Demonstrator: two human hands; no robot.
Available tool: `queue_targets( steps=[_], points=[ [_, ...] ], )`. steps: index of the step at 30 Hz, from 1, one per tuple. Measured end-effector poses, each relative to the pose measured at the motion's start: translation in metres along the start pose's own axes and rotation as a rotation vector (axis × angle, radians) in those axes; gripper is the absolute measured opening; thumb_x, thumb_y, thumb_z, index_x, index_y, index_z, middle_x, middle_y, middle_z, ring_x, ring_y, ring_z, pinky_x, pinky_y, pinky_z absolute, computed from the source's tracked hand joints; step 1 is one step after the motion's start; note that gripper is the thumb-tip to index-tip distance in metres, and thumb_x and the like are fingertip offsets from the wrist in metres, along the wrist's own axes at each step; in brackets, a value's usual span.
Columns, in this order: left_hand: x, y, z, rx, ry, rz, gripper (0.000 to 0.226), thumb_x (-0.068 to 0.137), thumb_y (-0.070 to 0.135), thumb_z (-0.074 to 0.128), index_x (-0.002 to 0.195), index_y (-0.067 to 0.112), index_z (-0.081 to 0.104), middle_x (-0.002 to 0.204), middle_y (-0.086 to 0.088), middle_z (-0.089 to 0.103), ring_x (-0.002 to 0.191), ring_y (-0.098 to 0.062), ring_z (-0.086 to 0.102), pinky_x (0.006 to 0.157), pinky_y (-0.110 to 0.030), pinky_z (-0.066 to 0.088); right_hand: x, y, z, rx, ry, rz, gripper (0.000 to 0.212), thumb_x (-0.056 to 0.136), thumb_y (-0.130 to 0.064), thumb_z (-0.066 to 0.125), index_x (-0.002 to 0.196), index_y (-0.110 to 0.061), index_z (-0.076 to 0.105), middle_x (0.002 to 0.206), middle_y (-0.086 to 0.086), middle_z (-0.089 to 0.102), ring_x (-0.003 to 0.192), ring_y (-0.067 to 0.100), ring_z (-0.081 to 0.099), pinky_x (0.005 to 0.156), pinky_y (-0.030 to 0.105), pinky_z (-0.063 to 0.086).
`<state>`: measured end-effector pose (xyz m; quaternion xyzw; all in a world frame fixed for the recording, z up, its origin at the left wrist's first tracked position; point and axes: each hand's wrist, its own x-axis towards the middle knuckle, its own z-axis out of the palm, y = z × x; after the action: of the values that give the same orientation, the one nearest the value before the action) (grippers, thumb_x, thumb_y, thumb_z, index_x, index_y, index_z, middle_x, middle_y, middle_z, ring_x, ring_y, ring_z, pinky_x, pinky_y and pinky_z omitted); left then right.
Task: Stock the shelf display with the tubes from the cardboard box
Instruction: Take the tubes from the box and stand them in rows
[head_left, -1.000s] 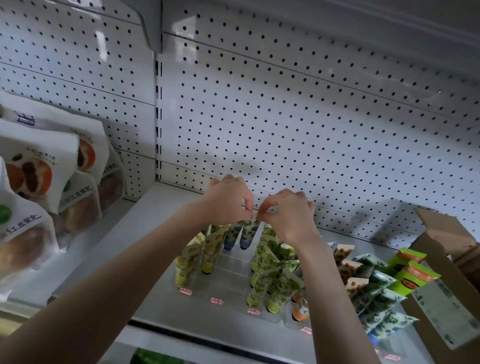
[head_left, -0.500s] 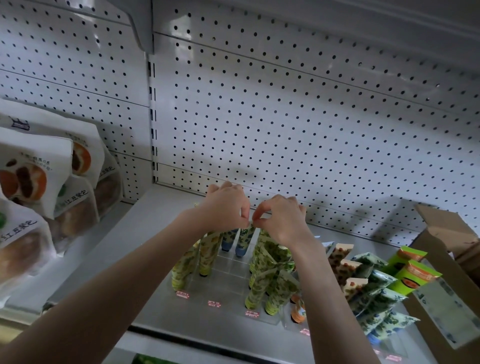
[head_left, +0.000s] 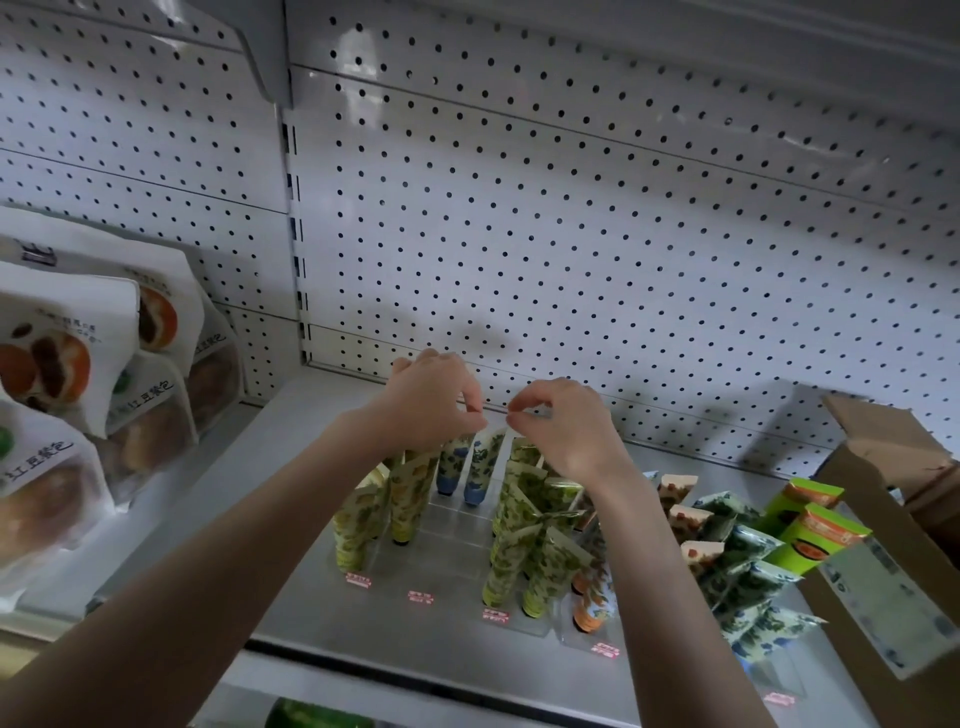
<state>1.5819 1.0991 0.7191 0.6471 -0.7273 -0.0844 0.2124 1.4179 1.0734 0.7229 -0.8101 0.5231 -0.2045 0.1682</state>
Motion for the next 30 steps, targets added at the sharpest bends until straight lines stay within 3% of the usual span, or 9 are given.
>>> queue_targets(
  steps=[3,6,9,11,15,20,23,27,30],
  points=[
    [-0.001,-0.001,-0.005,-0.038,0.035,-0.007,0.012,0.084,0.036,0.059,0.082,0.027,0.066,0.102,0.011,0.056,0.107,-0.012,0.046,0.098,-0.039,0.029,-0.004,0.005,-0.011,0.088,0.037,0.002,0.013,0.088,-0.032,0.06,0.097,-0.027,0.068,0.112,-0.008,0.064,0.113,0.016,0.051,0.101,0.039,0.038],
    [-0.001,0.006,-0.009,-0.116,0.085,0.02,0.008,0.084,0.035,0.059,0.082,0.03,0.064,0.094,0.014,0.057,0.097,-0.009,0.051,0.095,-0.04,0.037,-0.013,0.012,-0.026,0.18,0.075,-0.015,0.015,0.089,-0.027,0.061,0.101,-0.022,0.068,0.109,-0.008,0.065,0.106,0.009,0.053,0.087,0.021,0.039],
    [-0.002,0.026,-0.012,-0.229,0.108,0.075,0.006,0.085,0.03,0.061,0.085,0.028,0.067,0.093,0.016,0.058,0.091,0.0,0.053,0.082,-0.02,0.039,-0.024,0.023,-0.043,0.27,0.131,-0.014,0.014,0.088,-0.023,0.063,0.1,-0.019,0.069,0.101,-0.009,0.064,0.097,0.004,0.054,0.073,0.007,0.036],
    [-0.002,0.045,-0.013,-0.288,0.102,0.105,0.008,0.086,0.027,0.063,0.091,0.024,0.068,0.095,0.014,0.059,0.088,0.004,0.051,0.074,-0.01,0.035,-0.033,0.033,-0.057,0.318,0.18,-0.013,0.009,0.086,-0.021,0.065,0.095,-0.021,0.068,0.093,-0.012,0.064,0.093,0.006,0.057,0.077,0.012,0.04],
    [-0.002,0.09,-0.008,-0.372,0.093,0.184,0.014,0.086,0.026,0.064,0.099,0.02,0.066,0.101,0.01,0.064,0.095,-0.001,0.056,0.083,-0.015,0.043,-0.051,0.057,-0.087,0.383,0.265,-0.005,0.012,0.084,-0.018,0.069,0.096,-0.016,0.068,0.087,-0.008,0.067,0.083,0.008,0.062,0.076,0.018,0.046],
    [0.0,0.15,0.01,-0.479,0.067,0.225,0.025,0.085,0.029,0.065,0.108,0.022,0.062,0.102,0.01,0.064,0.097,-0.001,0.058,0.088,-0.018,0.045,-0.081,0.094,-0.13,0.406,0.359,0.01,0.023,0.082,-0.019,0.071,0.104,-0.014,0.067,0.087,-0.01,0.066,0.075,-0.01,0.06,0.072,0.008,0.046],
    [0.002,0.184,0.026,-0.555,0.051,0.238,0.028,0.084,0.031,0.066,0.11,0.023,0.061,0.1,0.01,0.065,0.094,0.001,0.059,0.084,-0.014,0.044,-0.101,0.121,-0.156,0.39,0.416,0.053,0.027,0.081,-0.021,0.072,0.105,-0.011,0.068,0.094,-0.004,0.069,0.085,0.004,0.064,0.08,0.02,0.049],
    [0.004,0.231,0.054,-0.603,0.033,0.273,0.026,0.083,0.029,0.068,0.107,0.022,0.062,0.093,0.007,0.068,0.089,-0.003,0.061,0.073,-0.005,0.04,-0.129,0.161,-0.186,0.404,0.424,0.095,0.022,0.081,-0.02,0.072,0.1,-0.01,0.07,0.092,-0.003,0.07,0.08,0.006,0.064,0.076,0.022,0.049],
    [0.006,0.264,0.074,-0.585,0.007,0.309,0.027,0.083,0.031,0.067,0.108,0.023,0.061,0.094,0.008,0.068,0.091,-0.002,0.061,0.073,-0.004,0.039,-0.149,0.19,-0.206,0.414,0.419,0.135,0.01,0.082,-0.021,0.072,0.09,-0.016,0.069,0.084,-0.005,0.069,0.068,-0.004,0.061,0.067,0.011,0.045]
  ],
)
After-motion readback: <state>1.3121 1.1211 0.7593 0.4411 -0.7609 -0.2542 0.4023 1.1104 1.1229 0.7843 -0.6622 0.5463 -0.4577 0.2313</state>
